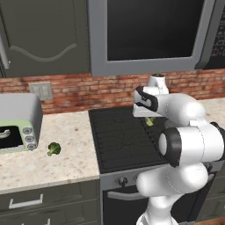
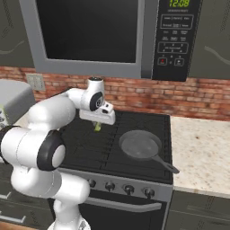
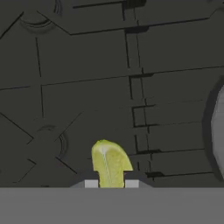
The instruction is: Put the lemon wedge and broccoli in the pan. Then turn on the front right burner and set the heat to medium.
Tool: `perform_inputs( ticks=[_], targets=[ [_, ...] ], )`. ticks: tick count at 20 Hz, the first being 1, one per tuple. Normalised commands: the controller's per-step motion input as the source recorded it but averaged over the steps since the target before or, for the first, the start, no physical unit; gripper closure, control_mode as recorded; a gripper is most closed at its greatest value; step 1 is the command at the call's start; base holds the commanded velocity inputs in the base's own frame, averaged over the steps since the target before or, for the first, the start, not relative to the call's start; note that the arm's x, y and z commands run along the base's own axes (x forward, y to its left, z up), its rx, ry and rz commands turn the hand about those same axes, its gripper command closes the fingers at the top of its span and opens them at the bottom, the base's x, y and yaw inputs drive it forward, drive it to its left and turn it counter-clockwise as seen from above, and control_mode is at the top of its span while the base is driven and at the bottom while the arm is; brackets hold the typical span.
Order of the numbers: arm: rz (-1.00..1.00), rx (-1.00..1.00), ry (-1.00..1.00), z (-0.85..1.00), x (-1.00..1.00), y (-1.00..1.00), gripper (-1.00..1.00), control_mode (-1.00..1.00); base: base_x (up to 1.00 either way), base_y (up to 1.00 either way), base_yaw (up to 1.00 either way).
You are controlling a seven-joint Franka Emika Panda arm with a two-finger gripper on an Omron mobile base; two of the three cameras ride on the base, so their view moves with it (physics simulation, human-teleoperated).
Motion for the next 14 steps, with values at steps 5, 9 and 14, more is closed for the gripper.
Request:
perform_inputs(
  ticks=[5, 9, 14],
  targets=[
    [0.00, 0.00, 0.00, 0.00, 0.00, -0.90, 1.00, -1.00, 0.00, 0.00, 0.00],
    [0.00, 0.00, 0.01, -0.01, 0.00, -0.88, 1.00, -1.00, 0.00, 0.00, 0.00],
    [0.00, 0.00, 0.01, -0.09, 0.00, -0.93, 1.00, -1.00, 0.00, 0.00, 0.00]
  ],
)
